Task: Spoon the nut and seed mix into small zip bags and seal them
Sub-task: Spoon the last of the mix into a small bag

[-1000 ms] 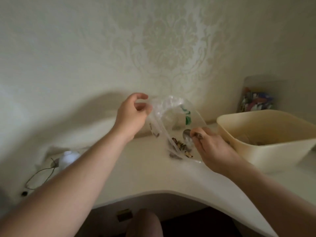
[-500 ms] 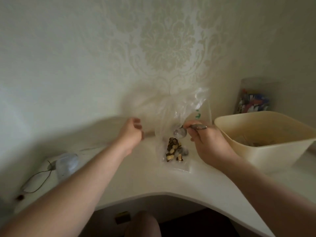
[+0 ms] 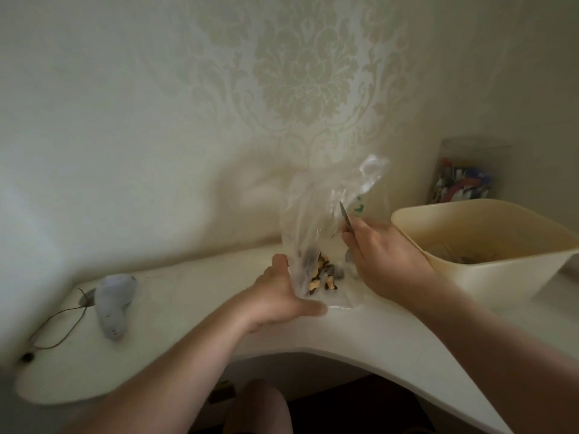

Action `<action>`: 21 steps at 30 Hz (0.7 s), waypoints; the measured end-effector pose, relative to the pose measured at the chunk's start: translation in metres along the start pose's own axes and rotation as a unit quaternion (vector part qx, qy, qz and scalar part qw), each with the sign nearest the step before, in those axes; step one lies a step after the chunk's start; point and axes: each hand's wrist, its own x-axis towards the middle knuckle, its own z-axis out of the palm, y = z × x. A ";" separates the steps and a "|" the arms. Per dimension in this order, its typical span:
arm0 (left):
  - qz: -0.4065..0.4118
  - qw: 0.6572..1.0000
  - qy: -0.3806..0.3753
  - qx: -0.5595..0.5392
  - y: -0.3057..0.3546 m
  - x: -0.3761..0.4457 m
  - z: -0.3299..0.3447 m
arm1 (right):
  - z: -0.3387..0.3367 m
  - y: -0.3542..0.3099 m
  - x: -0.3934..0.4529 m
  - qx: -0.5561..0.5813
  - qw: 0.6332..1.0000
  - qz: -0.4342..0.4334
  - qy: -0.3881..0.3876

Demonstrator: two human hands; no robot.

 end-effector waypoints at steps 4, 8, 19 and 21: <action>-0.037 0.956 0.124 -0.262 0.021 0.013 -0.006 | -0.010 -0.008 0.010 0.039 0.998 0.044 -0.022; -0.007 0.849 0.243 -0.469 0.028 0.024 -0.034 | -0.013 -0.013 0.016 0.120 0.990 0.072 0.020; 0.033 0.985 0.165 0.039 -0.006 -0.011 0.013 | 0.007 -0.011 0.024 0.066 0.997 0.030 0.008; 0.016 0.986 0.156 0.054 0.003 -0.008 0.008 | 0.005 -0.013 0.027 0.050 0.998 0.027 -0.003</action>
